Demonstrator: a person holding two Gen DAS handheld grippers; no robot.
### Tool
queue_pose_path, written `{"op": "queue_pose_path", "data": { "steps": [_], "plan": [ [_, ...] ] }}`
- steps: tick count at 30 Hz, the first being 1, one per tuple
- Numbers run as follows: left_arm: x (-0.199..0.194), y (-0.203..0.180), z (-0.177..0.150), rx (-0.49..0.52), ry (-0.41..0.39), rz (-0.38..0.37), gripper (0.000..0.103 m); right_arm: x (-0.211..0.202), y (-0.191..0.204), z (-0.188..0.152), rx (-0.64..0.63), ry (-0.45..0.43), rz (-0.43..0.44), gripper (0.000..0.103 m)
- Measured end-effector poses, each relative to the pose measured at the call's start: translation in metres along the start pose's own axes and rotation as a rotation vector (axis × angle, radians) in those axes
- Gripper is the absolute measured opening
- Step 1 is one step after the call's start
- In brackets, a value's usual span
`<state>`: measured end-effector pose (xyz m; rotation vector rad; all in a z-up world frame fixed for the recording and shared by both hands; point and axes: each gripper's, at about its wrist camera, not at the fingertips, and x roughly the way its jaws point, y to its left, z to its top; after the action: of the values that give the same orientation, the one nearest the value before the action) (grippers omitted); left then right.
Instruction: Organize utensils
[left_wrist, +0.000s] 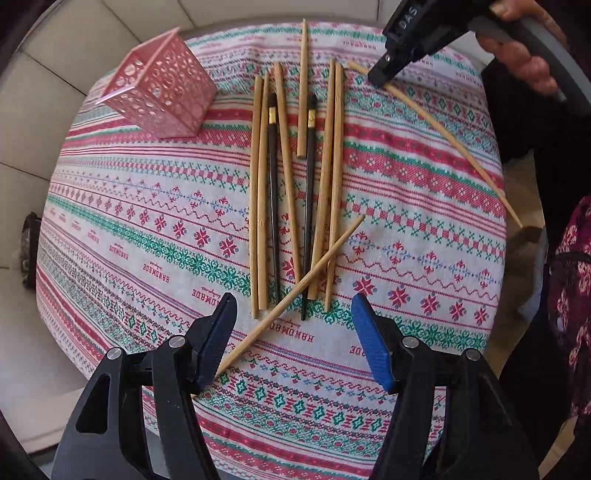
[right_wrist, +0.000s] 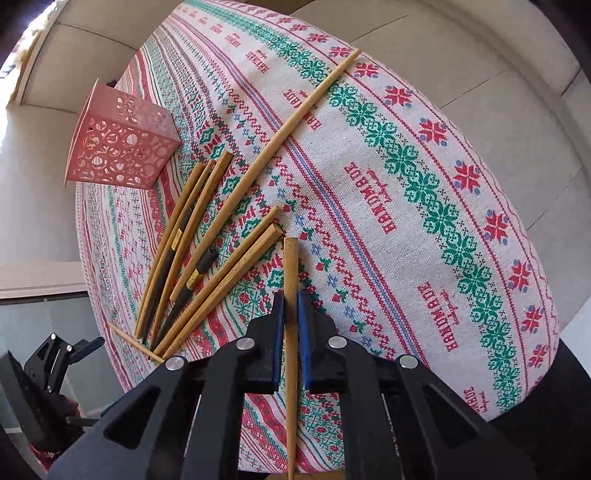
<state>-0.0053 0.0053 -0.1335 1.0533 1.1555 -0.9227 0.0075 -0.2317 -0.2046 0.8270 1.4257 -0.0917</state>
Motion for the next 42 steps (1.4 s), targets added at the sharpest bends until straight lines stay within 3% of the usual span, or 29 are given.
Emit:
{"op": "queue_pose_path", "data": {
  "steps": [5, 7, 9, 13, 15, 19, 21, 24, 30, 37, 42],
  "plan": [
    [0.022, -0.008, 0.009, 0.152, 0.141, -0.062, 0.052, 0.001, -0.002, 0.0, -0.006, 0.042, 0.038, 0.008],
    [0.032, -0.01, 0.013, 0.182, 0.188, -0.082, 0.038, 0.001, -0.008, -0.004, -0.011, 0.059, 0.056, 0.008],
    [0.042, -0.007, 0.016, 0.193, 0.214, -0.086, 0.032, -0.005, -0.015, 0.0, -0.01, 0.073, 0.077, 0.008],
    [0.052, 0.009, 0.018, 0.18, 0.224, -0.116, 0.024, -0.011, -0.031, 0.003, -0.002, 0.089, 0.107, 0.008],
    [0.055, 0.014, 0.018, 0.167, 0.226, -0.097, 0.016, -0.012, -0.034, 0.006, 0.001, 0.092, 0.113, 0.008],
    [0.052, 0.02, 0.015, 0.087, 0.179, -0.069, 0.012, -0.013, -0.039, 0.006, 0.003, 0.088, 0.118, 0.008],
    [0.042, 0.014, 0.004, 0.016, 0.117, -0.032, 0.007, -0.015, -0.039, 0.004, 0.003, 0.082, 0.121, 0.008],
    [0.013, 0.017, -0.01, -0.132, -0.04, 0.01, 0.006, -0.023, -0.036, -0.006, -0.036, 0.058, 0.147, 0.008],
    [-0.063, 0.032, -0.044, -0.461, -0.393, 0.127, 0.006, -0.065, -0.016, -0.033, -0.213, -0.103, 0.201, 0.008],
    [-0.113, 0.015, -0.029, -0.706, -0.717, 0.185, 0.005, -0.128, 0.003, -0.064, -0.399, -0.298, 0.22, 0.008],
    [-0.143, 0.011, -0.023, -0.803, -0.854, 0.215, 0.005, -0.174, 0.018, -0.075, -0.456, -0.418, 0.243, 0.008]
  ]
}}
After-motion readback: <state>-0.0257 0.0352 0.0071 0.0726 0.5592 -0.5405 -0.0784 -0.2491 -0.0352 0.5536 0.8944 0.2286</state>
